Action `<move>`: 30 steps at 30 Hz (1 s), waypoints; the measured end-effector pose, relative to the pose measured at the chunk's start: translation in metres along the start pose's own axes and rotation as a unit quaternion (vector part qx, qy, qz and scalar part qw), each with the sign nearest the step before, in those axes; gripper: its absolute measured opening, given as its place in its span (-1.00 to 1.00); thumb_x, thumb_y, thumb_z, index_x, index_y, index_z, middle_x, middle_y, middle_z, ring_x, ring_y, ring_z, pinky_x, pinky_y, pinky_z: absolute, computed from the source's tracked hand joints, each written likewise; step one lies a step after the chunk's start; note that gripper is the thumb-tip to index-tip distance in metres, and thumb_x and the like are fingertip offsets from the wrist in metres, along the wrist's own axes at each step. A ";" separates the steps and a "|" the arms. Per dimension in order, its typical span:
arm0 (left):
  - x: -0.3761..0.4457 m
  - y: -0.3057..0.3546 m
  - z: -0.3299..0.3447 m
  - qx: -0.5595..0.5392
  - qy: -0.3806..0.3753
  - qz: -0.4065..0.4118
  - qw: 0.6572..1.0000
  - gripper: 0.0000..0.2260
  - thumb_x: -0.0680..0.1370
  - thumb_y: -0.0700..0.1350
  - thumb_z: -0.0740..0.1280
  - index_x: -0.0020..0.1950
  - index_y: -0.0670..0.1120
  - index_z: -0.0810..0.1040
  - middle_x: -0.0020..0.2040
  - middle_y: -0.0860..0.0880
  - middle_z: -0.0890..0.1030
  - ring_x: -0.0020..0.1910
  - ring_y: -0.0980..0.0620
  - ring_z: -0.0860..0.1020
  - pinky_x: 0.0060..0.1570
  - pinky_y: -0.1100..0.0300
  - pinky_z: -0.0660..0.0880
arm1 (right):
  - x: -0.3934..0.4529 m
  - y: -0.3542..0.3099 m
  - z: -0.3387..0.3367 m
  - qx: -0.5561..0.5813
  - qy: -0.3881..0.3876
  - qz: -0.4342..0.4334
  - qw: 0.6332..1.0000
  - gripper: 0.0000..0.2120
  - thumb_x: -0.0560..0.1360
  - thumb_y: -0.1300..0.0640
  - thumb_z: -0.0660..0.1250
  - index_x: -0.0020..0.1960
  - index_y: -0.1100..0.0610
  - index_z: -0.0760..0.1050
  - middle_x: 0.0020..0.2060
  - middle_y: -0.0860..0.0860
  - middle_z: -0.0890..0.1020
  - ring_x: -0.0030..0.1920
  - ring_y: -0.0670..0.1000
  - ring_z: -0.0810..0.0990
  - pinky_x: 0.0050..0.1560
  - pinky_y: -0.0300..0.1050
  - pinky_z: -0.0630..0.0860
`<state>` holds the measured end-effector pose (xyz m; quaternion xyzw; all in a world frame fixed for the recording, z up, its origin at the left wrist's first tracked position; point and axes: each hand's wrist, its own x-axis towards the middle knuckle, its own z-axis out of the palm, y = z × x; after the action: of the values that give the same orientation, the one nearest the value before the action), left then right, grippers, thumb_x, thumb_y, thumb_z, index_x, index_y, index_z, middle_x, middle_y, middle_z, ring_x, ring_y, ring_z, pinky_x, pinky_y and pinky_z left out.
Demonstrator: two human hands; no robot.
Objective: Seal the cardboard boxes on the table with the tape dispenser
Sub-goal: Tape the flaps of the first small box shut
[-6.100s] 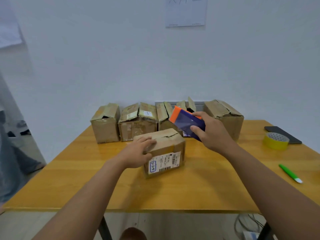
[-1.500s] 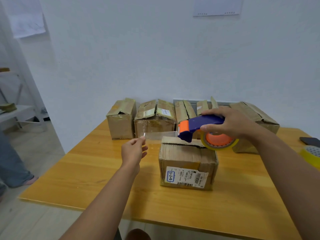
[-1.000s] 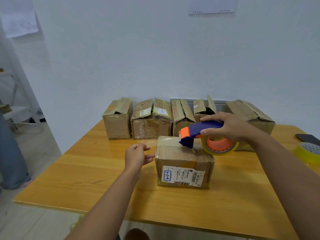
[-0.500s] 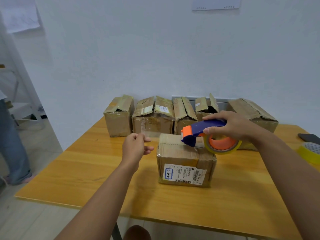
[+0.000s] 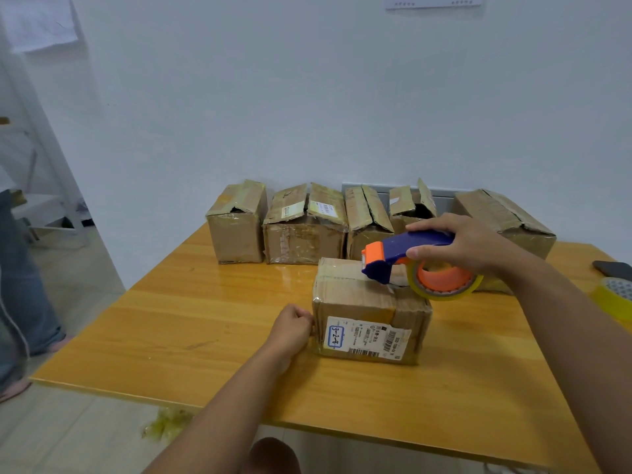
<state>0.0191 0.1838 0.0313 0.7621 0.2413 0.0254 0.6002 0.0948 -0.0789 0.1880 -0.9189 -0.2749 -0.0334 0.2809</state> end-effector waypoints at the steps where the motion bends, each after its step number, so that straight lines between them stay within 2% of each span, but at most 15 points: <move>1: -0.001 -0.001 0.001 -0.022 0.023 0.010 0.999 -0.91 0.63 -0.19 0.17 -0.05 -0.09 0.43 0.05 -0.18 0.61 -0.06 -0.08 0.58 -0.13 0.04 0.54 | 0.000 0.001 0.000 0.003 0.002 0.000 1.000 -0.37 0.30 -0.31 0.35 0.33 -0.15 0.48 0.00 -0.30 0.43 0.00 -0.15 0.48 -0.16 -0.31 0.38; 3: -0.006 0.002 -0.001 -0.083 0.091 0.065 0.990 -0.90 0.65 -0.15 0.19 0.00 -0.05 0.48 0.06 -0.08 0.60 0.01 -0.02 0.57 -0.02 0.04 0.55 | 0.000 0.001 0.001 0.006 0.003 0.000 1.000 -0.37 0.29 -0.31 0.35 0.33 -0.15 0.48 0.01 -0.27 0.44 0.00 -0.15 0.48 -0.16 -0.31 0.38; 5: -0.014 0.009 -0.006 -0.127 0.116 0.174 0.970 -0.85 0.66 -0.09 0.18 0.16 0.02 0.51 0.16 0.08 0.56 0.18 0.07 0.51 0.08 0.20 0.46 | 0.001 0.001 0.001 0.003 0.000 0.001 1.000 -0.38 0.31 -0.31 0.35 0.33 -0.16 0.47 0.02 -0.22 0.45 0.00 -0.15 0.48 -0.15 -0.31 0.38; 7: -0.026 0.016 -0.008 -0.112 0.041 0.265 0.957 -0.61 0.63 0.08 0.20 0.45 0.04 0.36 0.31 0.21 0.44 0.28 0.24 0.42 0.11 0.38 0.39 | 0.002 0.001 0.002 0.001 0.001 -0.001 1.000 -0.39 0.32 -0.29 0.35 0.33 -0.15 0.47 0.02 -0.21 0.46 -0.01 -0.14 0.48 -0.15 -0.30 0.37; 8: -0.031 0.018 -0.007 -0.088 -0.011 0.275 0.957 -0.43 0.57 0.20 0.24 0.53 0.07 0.23 0.32 0.27 0.38 0.28 0.32 0.39 0.10 0.39 0.42 | 0.002 0.001 0.002 0.001 0.003 -0.001 1.000 -0.39 0.32 -0.29 0.36 0.34 -0.14 0.48 0.01 -0.23 0.45 -0.01 -0.15 0.48 -0.16 -0.31 0.37; 10: -0.033 0.018 -0.002 -0.018 -0.067 0.277 0.958 -0.14 0.41 0.39 0.34 0.58 0.16 0.03 0.38 0.29 0.33 0.34 0.29 0.37 0.20 0.22 0.50 | 0.001 0.001 0.002 0.005 0.005 0.001 1.000 -0.40 0.33 -0.28 0.37 0.33 -0.13 0.48 0.00 -0.27 0.44 -0.02 -0.14 0.48 -0.17 -0.32 0.36; 12: -0.030 0.013 0.002 0.063 -0.048 0.289 0.954 -0.04 0.32 0.49 0.35 0.58 0.21 -0.02 0.52 0.17 0.25 0.44 0.13 0.31 0.31 0.00 0.46 | 0.001 0.001 0.002 0.009 0.004 0.003 1.000 -0.39 0.32 -0.28 0.36 0.33 -0.13 0.48 0.00 -0.28 0.44 -0.03 -0.14 0.49 -0.18 -0.32 0.36; 15: -0.025 0.013 -0.001 0.097 -0.034 0.304 0.947 -0.07 0.31 0.50 0.31 0.58 0.17 0.08 0.58 0.05 0.19 0.50 0.06 0.25 0.35 -0.07 0.42 | 0.000 0.001 0.002 0.007 0.006 0.003 1.000 -0.39 0.32 -0.29 0.36 0.34 -0.13 0.48 0.00 -0.28 0.44 -0.02 -0.15 0.48 -0.17 -0.32 0.36; 19: -0.020 0.021 -0.009 0.119 -0.051 0.299 0.946 -0.15 0.39 0.33 0.34 0.59 0.09 0.11 0.57 -0.02 0.20 0.50 0.01 0.26 0.34 -0.06 0.42 | 0.001 -0.003 0.003 -0.012 0.012 0.005 1.000 -0.42 0.39 -0.26 0.39 0.37 -0.10 0.47 0.05 -0.16 0.48 -0.02 -0.15 0.48 -0.13 -0.34 0.36; 22: -0.015 0.026 -0.015 0.121 -0.058 0.289 0.948 -0.24 0.48 0.17 0.39 0.59 0.08 0.12 0.51 0.02 0.31 0.39 0.01 0.40 0.25 0.00 0.50 | 0.002 -0.008 0.007 -0.015 0.018 0.000 1.000 -0.38 0.41 -0.27 0.35 0.41 -0.06 0.43 0.09 -0.12 0.49 -0.03 -0.13 0.48 -0.14 -0.36 0.35; 25: -0.013 0.028 -0.016 0.121 -0.062 0.290 0.947 -0.29 0.53 0.05 0.40 0.59 0.08 0.12 0.37 0.10 0.38 0.28 0.06 0.46 0.16 0.06 0.54 | 0.001 -0.007 0.009 -0.002 0.026 0.001 1.000 -0.38 0.45 -0.24 0.34 0.45 -0.07 0.36 0.12 -0.12 0.48 0.07 -0.07 0.48 -0.11 -0.35 0.37; 27: -0.013 0.029 -0.017 0.115 -0.069 0.289 0.948 -0.28 0.53 0.04 0.41 0.59 0.09 0.10 0.34 0.13 0.36 0.28 0.06 0.46 0.16 0.04 0.55 | -0.001 -0.004 0.008 0.015 0.026 0.005 1.000 -0.47 0.49 -0.18 0.36 0.40 -0.07 0.35 0.12 -0.12 0.48 0.05 -0.05 0.51 -0.11 -0.32 0.42; 30: -0.013 0.029 -0.017 0.112 -0.071 0.279 0.951 -0.28 0.52 0.03 0.41 0.59 0.10 0.10 0.39 0.06 0.38 0.28 0.05 0.47 0.15 0.05 0.56 | -0.003 -0.002 0.007 0.026 0.025 0.000 0.999 -0.56 0.47 -0.18 0.37 0.28 -0.08 0.40 0.09 -0.10 0.51 -0.01 -0.08 0.54 -0.11 -0.25 0.49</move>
<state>0.0123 0.1895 0.0663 0.8614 -0.0232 0.1107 0.4952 0.0907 -0.0754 0.1819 -0.9103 -0.2685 -0.0493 0.3113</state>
